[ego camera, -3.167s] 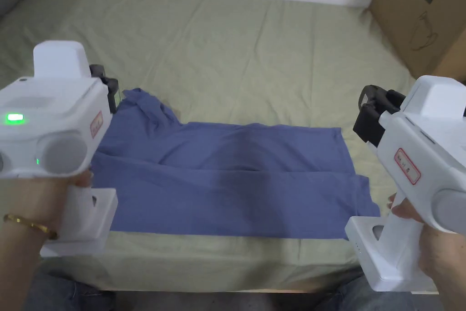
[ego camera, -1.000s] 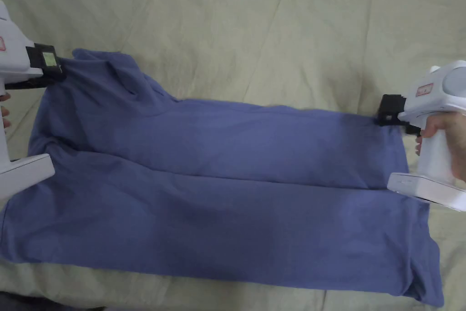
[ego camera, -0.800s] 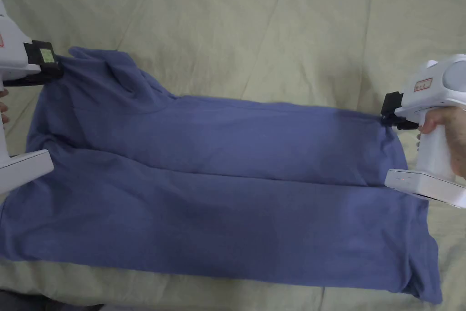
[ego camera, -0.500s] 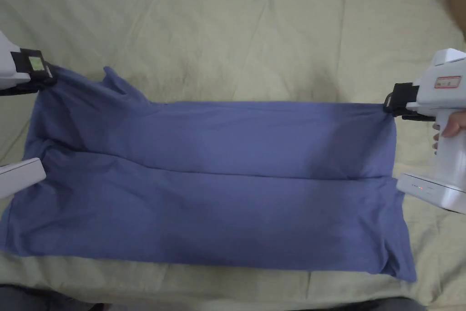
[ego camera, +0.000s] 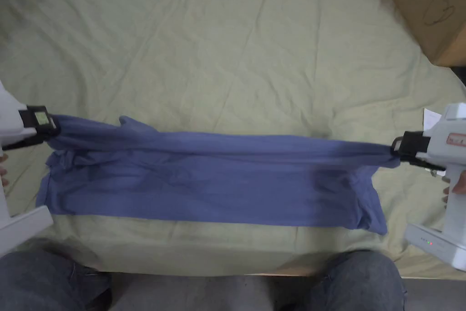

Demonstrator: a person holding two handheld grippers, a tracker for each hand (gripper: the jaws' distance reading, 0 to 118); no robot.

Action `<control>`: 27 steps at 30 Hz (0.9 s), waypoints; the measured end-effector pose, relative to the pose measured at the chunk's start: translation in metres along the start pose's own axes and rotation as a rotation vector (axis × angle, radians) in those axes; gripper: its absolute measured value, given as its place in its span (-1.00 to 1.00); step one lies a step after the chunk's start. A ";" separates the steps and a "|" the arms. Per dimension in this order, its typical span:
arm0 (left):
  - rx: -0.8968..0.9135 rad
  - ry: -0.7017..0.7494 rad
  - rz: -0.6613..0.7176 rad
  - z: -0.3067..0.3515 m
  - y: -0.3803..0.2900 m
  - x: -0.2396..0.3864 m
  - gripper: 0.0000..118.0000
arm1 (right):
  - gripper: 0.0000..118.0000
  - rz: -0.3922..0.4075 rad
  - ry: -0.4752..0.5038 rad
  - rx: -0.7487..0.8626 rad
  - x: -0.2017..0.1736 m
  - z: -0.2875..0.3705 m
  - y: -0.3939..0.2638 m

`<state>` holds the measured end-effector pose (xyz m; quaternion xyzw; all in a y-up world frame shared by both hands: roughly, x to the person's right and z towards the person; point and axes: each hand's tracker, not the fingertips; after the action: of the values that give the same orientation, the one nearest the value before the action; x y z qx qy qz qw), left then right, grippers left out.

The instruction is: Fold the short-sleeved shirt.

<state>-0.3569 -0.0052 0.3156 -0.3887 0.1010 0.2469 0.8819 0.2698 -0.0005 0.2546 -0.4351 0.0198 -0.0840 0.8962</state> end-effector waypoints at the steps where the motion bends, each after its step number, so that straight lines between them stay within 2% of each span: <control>1: -0.011 0.017 0.013 -0.001 -0.009 -0.004 -1.00 | -0.93 -0.025 -0.004 -0.014 0.003 -0.001 -0.012; 5: -0.056 0.080 0.074 -0.005 -0.045 -0.012 -1.00 | -0.93 -0.062 -0.029 -0.059 0.011 -0.010 -0.047; 6: -0.069 0.097 0.086 -0.008 -0.050 -0.014 -0.96 | -0.91 -0.078 -0.041 -0.069 0.017 -0.018 -0.049; 7: -0.084 0.109 0.095 -0.009 -0.055 -0.016 -0.83 | -0.85 -0.091 -0.046 -0.078 0.017 -0.018 -0.053; 8: -0.089 0.140 0.112 -0.013 -0.058 -0.019 -0.55 | -0.62 -0.086 -0.052 -0.074 0.017 -0.018 -0.056; 9: -0.086 0.169 0.120 -0.013 -0.060 -0.021 -0.20 | -0.31 -0.077 -0.074 -0.068 0.017 -0.016 -0.057; 11: -0.062 0.190 0.123 -0.008 -0.059 -0.023 0.60 | 0.43 -0.010 -0.124 -0.050 0.018 -0.010 -0.052; 12: -0.048 0.190 0.120 -0.004 -0.055 -0.024 0.74 | 0.53 0.018 -0.137 -0.034 0.018 -0.004 -0.048; 14: 0.066 0.166 0.053 0.016 -0.043 -0.014 0.80 | 0.55 0.079 -0.135 0.060 0.014 0.017 -0.035; 19: 0.419 0.184 -0.282 0.069 -0.027 0.043 0.81 | 0.59 0.205 -0.070 0.390 -0.018 0.079 -0.010; 23: 0.662 0.204 -0.478 0.101 -0.051 0.101 0.97 | 0.90 0.227 -0.022 0.630 -0.051 0.116 -0.016; 27: 0.741 0.142 -0.500 0.107 -0.070 0.115 0.93 | 0.93 0.214 -0.005 0.719 -0.076 0.130 -0.032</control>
<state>-0.2237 0.0738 0.3899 -0.0751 0.1460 -0.0537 0.9850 0.2047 0.0937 0.3575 -0.0884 0.0322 0.0096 0.9955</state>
